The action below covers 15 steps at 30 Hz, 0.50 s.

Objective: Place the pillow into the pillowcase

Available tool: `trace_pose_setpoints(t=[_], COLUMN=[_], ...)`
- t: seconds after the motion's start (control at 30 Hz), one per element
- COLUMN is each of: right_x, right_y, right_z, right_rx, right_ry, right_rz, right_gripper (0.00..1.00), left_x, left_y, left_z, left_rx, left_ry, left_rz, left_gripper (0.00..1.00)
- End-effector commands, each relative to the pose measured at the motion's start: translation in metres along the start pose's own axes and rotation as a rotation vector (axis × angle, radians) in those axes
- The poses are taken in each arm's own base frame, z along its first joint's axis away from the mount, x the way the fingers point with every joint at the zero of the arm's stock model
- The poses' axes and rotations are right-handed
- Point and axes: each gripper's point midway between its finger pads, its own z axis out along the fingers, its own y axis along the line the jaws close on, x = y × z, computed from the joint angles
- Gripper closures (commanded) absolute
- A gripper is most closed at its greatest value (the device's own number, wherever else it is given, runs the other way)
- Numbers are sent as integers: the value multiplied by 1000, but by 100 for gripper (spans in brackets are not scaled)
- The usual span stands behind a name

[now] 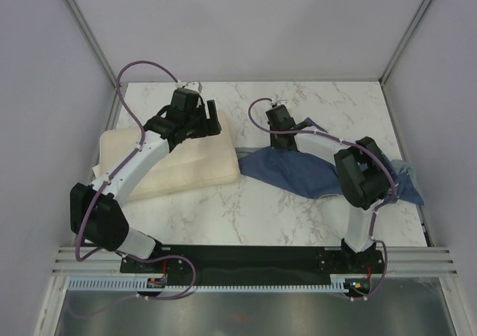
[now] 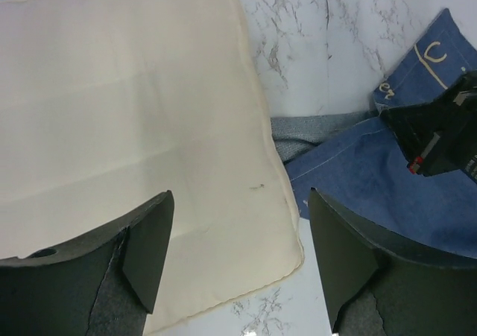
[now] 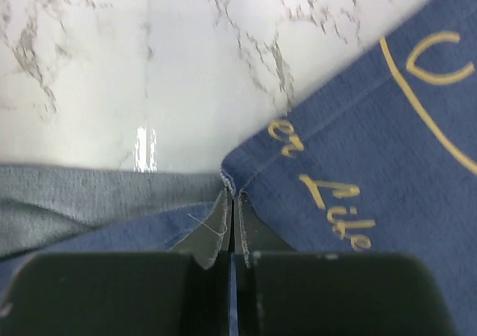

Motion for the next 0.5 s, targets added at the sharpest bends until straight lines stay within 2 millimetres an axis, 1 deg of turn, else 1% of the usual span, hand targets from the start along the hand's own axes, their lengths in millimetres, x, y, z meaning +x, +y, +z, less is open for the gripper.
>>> trace_pose_setpoints(t=[0.0,0.03,0.07,0.1,0.13,0.17,0.2,0.23,0.27,0.3,0.33,0.37,0.4,0.43,0.47], right_x=[-28,-45,-33,-33,-40,-21,-10,8,24,38,67,81,100,114,135], right_y=[-3,1,1,4,7,10,12,16,24,31,42,47,46,55,50], right_z=[-33,-63,-70,-84,-112,-119,-128,-148,-159,-169,-187,-195,-200,-219,-219], right_rx=[-13,-62,-102,-139,-193,-238,-261,-309,-363,-406,-475,-508,-508,-565,-556], right_ry=[-150,-228,-234,-253,-303,-274,-254,-255,-238,-227,-208,-193,-157,-146,-99], right_rz=[49,62,60,69,86,78,106,104,106,124,95,83,65,68,46], right_gripper=[100,100,100,100,100,100,100,100,100,100,100,100,100,94,91], left_x=[10,13,18,19,21,27,31,33,40,46,50,60,65,70,77], left_y=[-4,-4,-5,-6,-7,-7,-8,-9,-12,-17,-24,-33,-40,-45,-53], left_z=[-4,-4,-4,-6,-10,-11,-11,-13,-12,-13,-13,-10,-9,-8,-5], left_rx=[32,33,35,36,40,40,41,48,58,85,116,144,172,178,180], left_ry=[23,27,36,34,29,39,44,46,62,82,99,129,147,159,174], left_rz=[22,24,29,32,34,40,42,46,54,58,67,88,98,113,135], left_gripper=[20,21,21,21,21,21,21,21,20,20,20,20,20,20,20])
